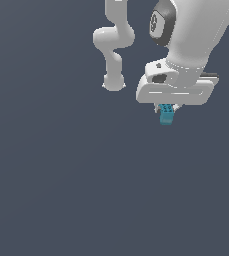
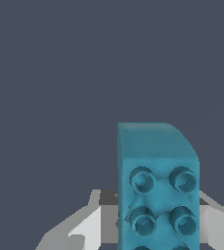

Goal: Pick up the object and move it to a goal position.

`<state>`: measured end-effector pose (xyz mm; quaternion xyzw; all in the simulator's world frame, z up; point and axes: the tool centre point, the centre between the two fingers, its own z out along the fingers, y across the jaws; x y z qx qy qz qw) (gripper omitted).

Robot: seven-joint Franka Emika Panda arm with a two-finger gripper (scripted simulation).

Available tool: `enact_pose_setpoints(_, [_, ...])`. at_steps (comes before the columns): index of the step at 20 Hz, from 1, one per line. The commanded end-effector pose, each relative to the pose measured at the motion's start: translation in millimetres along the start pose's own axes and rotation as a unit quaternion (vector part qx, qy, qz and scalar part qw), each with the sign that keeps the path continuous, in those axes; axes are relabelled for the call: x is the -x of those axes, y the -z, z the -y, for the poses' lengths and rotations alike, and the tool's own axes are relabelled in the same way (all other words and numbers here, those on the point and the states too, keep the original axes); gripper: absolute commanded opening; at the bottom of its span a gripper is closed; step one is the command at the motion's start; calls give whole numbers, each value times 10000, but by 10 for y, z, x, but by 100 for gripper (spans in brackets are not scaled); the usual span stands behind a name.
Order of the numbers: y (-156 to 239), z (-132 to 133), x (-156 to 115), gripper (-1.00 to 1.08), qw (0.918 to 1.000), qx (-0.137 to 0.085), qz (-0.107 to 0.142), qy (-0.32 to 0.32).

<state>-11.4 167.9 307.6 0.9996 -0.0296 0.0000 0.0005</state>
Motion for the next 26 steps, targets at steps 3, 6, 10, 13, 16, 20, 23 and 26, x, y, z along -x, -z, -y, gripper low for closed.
enact_pose_setpoints(3, [501, 167, 63, -100, 10000, 1, 0, -2])
enact_pose_setpoints(6, [805, 273, 94, -100, 10000, 1, 0, -2])
enact_pose_setpoints(10, [1129, 384, 123, -100, 10000, -2, -1, -3])
enact_pose_setpoints(13, [1308, 449, 135, -100, 10000, -2, -1, -3])
enact_pose_setpoints(16, [1439, 496, 141, -100, 10000, -4, 0, -3])
enact_pose_setpoints(20, [1549, 537, 144, -100, 10000, -4, 0, -3])
enact_pose_setpoints(23, [1592, 554, 145, -100, 10000, -4, 0, -3])
enact_pose_setpoints(26, [1606, 560, 145, -100, 10000, -4, 0, -3])
